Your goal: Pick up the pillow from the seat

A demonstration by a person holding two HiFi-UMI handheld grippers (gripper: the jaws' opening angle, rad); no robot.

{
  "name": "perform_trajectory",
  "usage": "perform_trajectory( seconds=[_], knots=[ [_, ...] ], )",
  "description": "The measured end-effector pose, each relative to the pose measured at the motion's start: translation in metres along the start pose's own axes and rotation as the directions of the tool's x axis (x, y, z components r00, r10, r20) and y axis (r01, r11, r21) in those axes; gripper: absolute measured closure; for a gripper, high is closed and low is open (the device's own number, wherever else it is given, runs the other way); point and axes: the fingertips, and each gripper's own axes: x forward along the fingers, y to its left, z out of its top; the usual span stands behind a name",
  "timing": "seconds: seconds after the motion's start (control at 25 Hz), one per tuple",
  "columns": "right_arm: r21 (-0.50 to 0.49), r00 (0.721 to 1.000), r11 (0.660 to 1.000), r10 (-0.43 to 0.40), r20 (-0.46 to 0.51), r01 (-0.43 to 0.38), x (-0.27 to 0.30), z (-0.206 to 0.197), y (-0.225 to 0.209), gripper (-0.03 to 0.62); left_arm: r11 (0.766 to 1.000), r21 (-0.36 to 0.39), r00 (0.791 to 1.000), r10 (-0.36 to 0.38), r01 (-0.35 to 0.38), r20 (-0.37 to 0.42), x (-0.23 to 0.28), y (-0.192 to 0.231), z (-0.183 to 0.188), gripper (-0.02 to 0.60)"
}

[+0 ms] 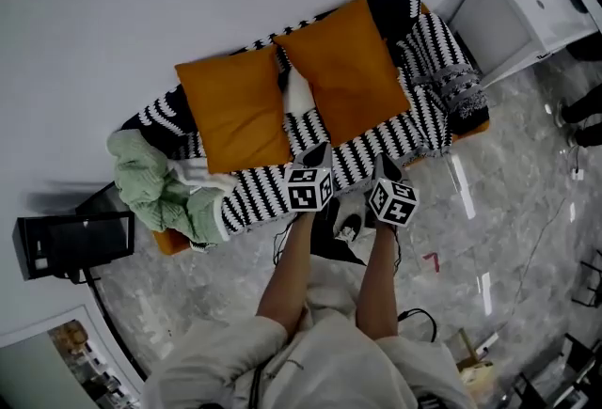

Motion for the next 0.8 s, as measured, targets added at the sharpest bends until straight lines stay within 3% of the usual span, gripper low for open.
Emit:
perform_trajectory(
  seconds=[0.16, 0.4, 0.56, 0.8],
  knots=[
    [-0.036, 1.000, 0.999, -0.021, -0.006, 0.020, 0.039, 0.033, -0.001, 0.586, 0.999, -0.031, 1.000, -0.014, 0.014, 0.021, 0.037, 0.020, 0.039, 0.574],
    [-0.085, 0.999, 0.996, -0.013, -0.032, 0.011, 0.096, 0.081, 0.004, 0.585, 0.998, 0.013, 0.998, -0.057, 0.057, 0.007, 0.088, 0.031, 0.089, 0.574],
    [-0.115, 0.998, 0.992, -0.049, -0.024, 0.046, 0.125, 0.114, -0.002, 0.585, 0.995, 0.035, 0.996, -0.089, 0.090, -0.013, 0.120, 0.035, 0.107, 0.574],
    [-0.146, 0.995, 0.986, -0.086, -0.054, 0.077, 0.145, 0.118, -0.018, 0.585, 0.991, 0.031, 0.991, -0.126, 0.127, -0.044, 0.156, 0.037, 0.117, 0.573]
  ],
)
